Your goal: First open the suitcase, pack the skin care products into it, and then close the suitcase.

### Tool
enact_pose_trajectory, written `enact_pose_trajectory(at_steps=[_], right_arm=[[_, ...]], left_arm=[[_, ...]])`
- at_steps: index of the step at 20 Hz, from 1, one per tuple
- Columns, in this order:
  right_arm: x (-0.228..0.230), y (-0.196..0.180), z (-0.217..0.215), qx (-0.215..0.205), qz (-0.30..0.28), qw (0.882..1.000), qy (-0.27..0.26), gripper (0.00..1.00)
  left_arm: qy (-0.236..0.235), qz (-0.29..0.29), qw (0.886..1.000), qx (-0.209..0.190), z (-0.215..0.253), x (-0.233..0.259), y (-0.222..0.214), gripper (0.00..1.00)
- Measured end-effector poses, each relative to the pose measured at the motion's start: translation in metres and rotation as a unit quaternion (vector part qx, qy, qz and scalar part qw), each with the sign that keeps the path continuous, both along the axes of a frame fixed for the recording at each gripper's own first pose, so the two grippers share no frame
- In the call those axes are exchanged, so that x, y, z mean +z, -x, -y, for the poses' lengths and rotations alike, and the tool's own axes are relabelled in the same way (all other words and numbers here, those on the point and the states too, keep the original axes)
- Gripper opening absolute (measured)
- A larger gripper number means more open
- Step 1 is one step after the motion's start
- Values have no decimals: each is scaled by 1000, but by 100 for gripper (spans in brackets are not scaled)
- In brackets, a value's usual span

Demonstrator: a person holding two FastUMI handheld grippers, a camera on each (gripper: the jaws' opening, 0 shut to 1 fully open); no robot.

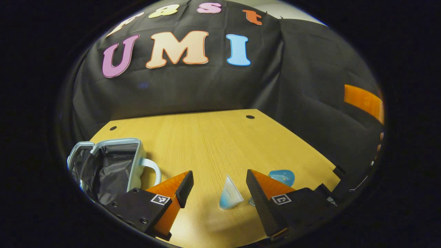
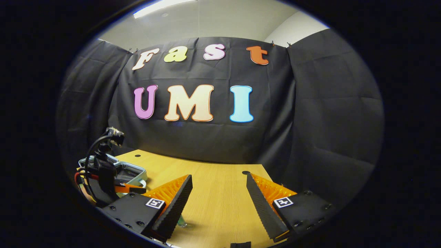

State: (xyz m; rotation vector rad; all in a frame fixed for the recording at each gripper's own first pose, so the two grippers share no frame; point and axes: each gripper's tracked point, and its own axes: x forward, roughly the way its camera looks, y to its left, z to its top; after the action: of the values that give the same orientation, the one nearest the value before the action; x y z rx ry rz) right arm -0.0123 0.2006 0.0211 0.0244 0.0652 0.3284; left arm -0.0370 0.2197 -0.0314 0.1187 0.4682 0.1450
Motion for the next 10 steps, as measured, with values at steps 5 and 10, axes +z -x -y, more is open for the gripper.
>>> enact_pose_trajectory(at_steps=[5,10], right_arm=[[-19,2,-19,27,-18,999,12,99],[-38,4,-43,64,-34,997,16,99]], left_arm=[[9,-43,999,7,-3,-46,0,71],[-2,-59,998,-1,-3,-64,-4,25]])
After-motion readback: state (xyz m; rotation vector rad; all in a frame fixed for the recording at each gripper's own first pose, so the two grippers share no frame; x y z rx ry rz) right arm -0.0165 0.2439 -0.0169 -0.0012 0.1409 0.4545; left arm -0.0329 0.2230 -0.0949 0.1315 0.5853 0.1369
